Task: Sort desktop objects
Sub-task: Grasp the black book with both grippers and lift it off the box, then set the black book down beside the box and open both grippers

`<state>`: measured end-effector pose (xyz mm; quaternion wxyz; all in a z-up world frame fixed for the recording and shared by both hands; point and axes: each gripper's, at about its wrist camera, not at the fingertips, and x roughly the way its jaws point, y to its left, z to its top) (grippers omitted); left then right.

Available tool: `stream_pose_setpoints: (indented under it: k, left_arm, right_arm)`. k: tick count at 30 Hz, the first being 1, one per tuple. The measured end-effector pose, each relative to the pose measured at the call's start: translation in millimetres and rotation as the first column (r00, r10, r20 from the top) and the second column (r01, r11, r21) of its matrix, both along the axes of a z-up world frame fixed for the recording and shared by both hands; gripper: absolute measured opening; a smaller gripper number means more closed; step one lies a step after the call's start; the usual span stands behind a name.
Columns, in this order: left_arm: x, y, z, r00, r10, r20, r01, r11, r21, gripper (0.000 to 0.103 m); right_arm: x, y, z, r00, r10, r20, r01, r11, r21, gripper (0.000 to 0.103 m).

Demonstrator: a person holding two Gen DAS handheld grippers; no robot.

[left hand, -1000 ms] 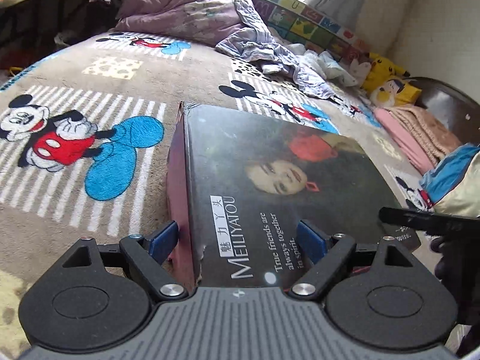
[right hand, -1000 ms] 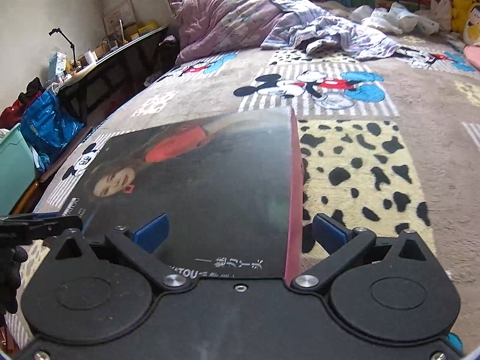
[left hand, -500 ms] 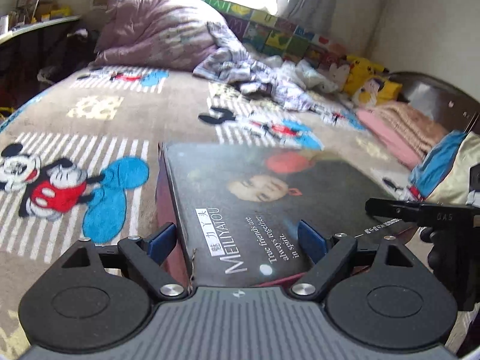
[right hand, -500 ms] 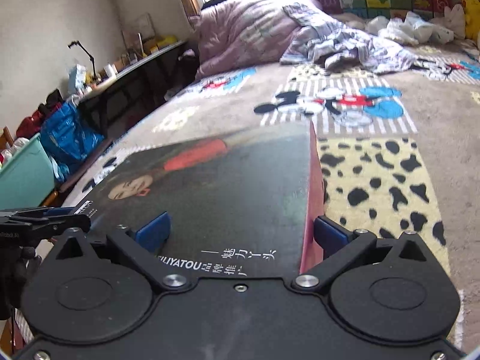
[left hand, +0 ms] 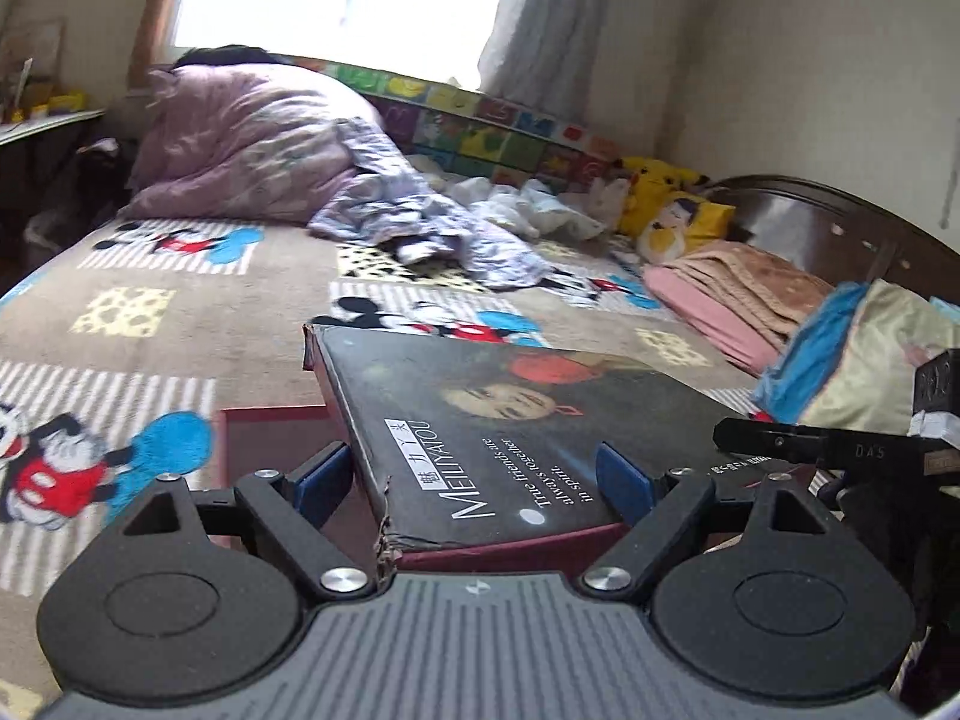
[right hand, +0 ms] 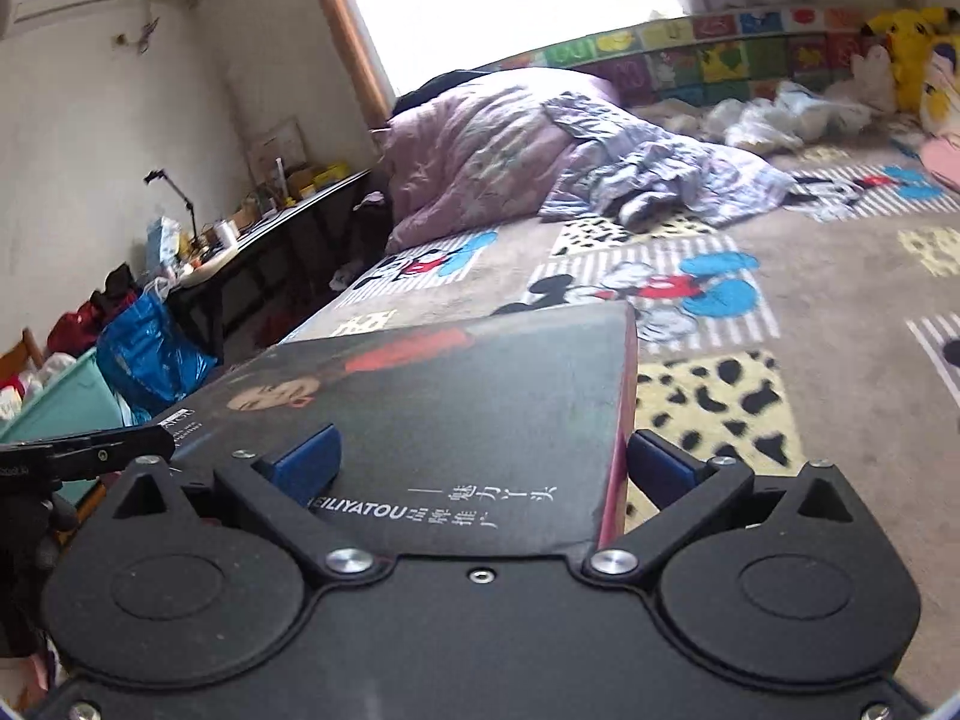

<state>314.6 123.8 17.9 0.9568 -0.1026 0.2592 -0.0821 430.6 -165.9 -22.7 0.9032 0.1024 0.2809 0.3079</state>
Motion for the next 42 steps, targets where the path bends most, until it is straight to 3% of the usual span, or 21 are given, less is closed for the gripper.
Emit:
stream_pose_setpoints:
  k: [10, 16, 21, 25, 29, 32, 34, 36, 42]
  left_arm:
    - [-9.3, -114.7, -1.0, 0.984, -0.177, 0.013, 0.177, 0.984, 0.036, 0.089]
    - [-15.8, -186.3, -16.6, 0.949, -0.314, -0.024, 0.315, 0.947, 0.067, 0.092]
    - [-17.7, -222.9, -45.4, 0.914, -0.393, -0.099, 0.400, 0.914, 0.066, 0.093]
    - [-17.0, -245.7, -87.1, 0.870, -0.442, -0.219, 0.465, 0.883, 0.065, 0.093]
    - [-20.7, -250.3, -138.4, 0.781, -0.486, -0.392, 0.541, 0.840, 0.038, 0.093]
    - [-26.6, -236.1, -151.0, 0.750, -0.509, -0.424, 0.559, 0.829, -0.005, 0.093]
    - [-31.1, -225.5, -144.6, 0.755, -0.515, -0.406, 0.562, 0.827, -0.003, 0.093]
    - [-37.2, -210.3, -130.6, 0.779, -0.508, -0.368, 0.550, 0.835, 0.012, 0.093]
    - [-66.6, -162.1, -88.5, 0.872, -0.433, -0.230, 0.478, 0.854, 0.206, 0.093]
  right_arm:
    - [-30.0, -104.1, 9.1, 0.993, -0.115, 0.006, 0.115, 0.992, -0.046, 0.103]
    - [-41.2, -170.8, -4.4, 0.974, -0.223, -0.043, 0.219, 0.972, -0.084, 0.103]
    - [-37.7, -210.6, -30.3, 0.949, -0.283, -0.143, 0.267, 0.956, -0.121, 0.103]
    - [-29.2, -225.0, -57.4, 0.917, -0.324, -0.232, 0.282, 0.939, -0.195, 0.103]
    - [-20.9, -210.9, -96.9, 0.893, -0.316, -0.321, 0.190, 0.910, -0.368, 0.103]
    - [-18.9, -200.0, -113.3, 0.880, -0.294, -0.374, 0.125, 0.901, -0.416, 0.102]
    - [-18.0, -194.0, -119.4, 0.875, -0.287, -0.390, 0.095, 0.891, -0.443, 0.102]
    - [-17.5, -188.5, -112.8, 0.889, -0.283, -0.359, 0.089, 0.877, -0.472, 0.102]
    - [-36.4, -137.3, -85.3, 0.953, -0.119, -0.280, -0.046, 0.854, -0.518, 0.102]
